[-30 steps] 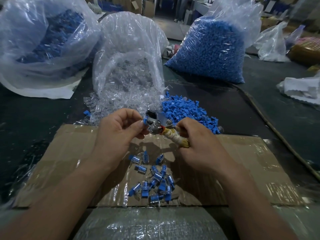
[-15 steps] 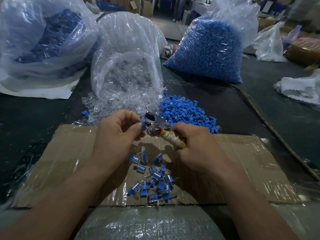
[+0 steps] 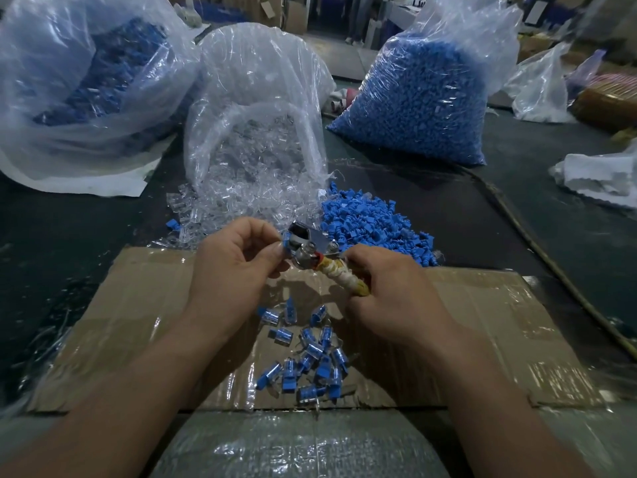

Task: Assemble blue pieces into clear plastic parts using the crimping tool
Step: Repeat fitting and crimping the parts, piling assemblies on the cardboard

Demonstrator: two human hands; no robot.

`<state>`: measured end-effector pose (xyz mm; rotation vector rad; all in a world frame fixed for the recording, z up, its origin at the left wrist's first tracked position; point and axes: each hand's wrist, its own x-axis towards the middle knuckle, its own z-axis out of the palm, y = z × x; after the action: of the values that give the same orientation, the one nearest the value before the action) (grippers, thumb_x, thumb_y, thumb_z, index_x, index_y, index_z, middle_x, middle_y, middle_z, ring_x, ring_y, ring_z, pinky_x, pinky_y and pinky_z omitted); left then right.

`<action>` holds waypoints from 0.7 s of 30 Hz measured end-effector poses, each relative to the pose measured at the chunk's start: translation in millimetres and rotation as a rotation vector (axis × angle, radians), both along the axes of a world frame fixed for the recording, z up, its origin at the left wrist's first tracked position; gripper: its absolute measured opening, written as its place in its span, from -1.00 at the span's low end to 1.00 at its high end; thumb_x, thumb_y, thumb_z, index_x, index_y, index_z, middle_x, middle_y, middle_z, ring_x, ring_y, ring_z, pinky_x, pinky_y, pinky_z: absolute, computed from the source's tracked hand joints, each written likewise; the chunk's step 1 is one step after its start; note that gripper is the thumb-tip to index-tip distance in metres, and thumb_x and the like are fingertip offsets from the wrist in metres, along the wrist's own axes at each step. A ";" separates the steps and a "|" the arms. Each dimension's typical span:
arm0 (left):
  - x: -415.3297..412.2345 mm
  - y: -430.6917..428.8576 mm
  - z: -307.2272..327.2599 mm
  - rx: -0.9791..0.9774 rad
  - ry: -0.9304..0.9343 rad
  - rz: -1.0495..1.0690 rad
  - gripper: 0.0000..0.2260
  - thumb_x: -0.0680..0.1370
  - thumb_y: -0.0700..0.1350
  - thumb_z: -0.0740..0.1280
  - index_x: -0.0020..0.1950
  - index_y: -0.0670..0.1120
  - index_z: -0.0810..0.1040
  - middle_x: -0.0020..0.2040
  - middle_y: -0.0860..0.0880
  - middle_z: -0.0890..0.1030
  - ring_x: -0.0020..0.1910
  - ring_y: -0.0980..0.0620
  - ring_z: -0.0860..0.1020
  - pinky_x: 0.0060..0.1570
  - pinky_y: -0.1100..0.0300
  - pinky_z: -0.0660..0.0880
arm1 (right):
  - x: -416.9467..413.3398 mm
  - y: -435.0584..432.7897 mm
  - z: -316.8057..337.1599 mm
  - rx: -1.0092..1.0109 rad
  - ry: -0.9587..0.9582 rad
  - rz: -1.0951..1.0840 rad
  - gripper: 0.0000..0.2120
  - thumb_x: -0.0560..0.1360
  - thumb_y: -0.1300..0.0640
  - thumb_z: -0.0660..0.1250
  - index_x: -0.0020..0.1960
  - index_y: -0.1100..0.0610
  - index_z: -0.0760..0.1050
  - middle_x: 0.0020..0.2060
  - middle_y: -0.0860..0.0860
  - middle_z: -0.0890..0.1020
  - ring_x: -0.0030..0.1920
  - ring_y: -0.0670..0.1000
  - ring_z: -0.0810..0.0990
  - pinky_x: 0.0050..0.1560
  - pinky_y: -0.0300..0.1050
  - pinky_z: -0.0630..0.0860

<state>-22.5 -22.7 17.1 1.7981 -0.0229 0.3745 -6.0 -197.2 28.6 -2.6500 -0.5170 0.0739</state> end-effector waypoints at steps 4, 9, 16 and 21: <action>2.8 2.5 -1.1 -0.029 0.018 0.042 -0.82 0.47 -0.34 0.31 -0.22 -0.06 0.51 -0.30 -0.04 0.59 -0.37 0.20 0.58 -0.35 0.41 0.51 | 4.6 -9.1 2.8 0.034 0.050 -0.015 -0.79 0.41 0.14 0.37 -0.03 -0.08 0.43 -0.20 -0.18 0.47 -0.17 -0.14 0.44 -0.21 -0.19 0.39; 1.1 9.9 6.0 -0.159 0.045 -0.074 -0.94 0.34 -0.22 0.38 -0.25 -0.08 0.58 -0.34 0.00 0.63 -0.42 0.19 0.57 -0.41 0.40 0.49 | 6.4 -20.2 7.7 0.052 0.140 -0.071 -0.63 0.29 0.14 0.48 0.05 -0.07 0.50 -0.19 -0.19 0.53 -0.16 -0.14 0.49 -0.18 -0.20 0.43; -0.9 18.3 13.2 -0.023 0.422 -0.535 -0.87 0.23 -0.14 0.40 -0.25 -0.02 0.66 -0.36 -0.07 0.65 -0.46 0.11 0.55 -0.46 0.36 0.47 | 3.8 -16.3 5.1 0.018 0.220 -0.046 -0.61 0.18 -0.06 0.56 -0.08 -0.13 0.46 -0.22 -0.20 0.53 -0.18 -0.22 0.46 -0.21 -0.20 0.41; -0.8 16.6 12.1 0.097 0.528 -0.725 -0.87 0.20 -0.11 0.44 -0.28 -0.08 0.62 -0.33 -0.06 0.66 -0.37 0.06 0.61 -0.39 0.33 0.51 | 4.5 -11.8 1.5 -0.054 0.201 -0.024 -0.53 0.17 -0.10 0.56 0.01 -0.10 0.49 -0.19 -0.21 0.46 -0.17 -0.20 0.43 -0.26 -0.24 0.33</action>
<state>-23.3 -6.1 29.2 1.7994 -0.3150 -0.6238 -1.5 -209.0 30.1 -2.6619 -0.4217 0.3469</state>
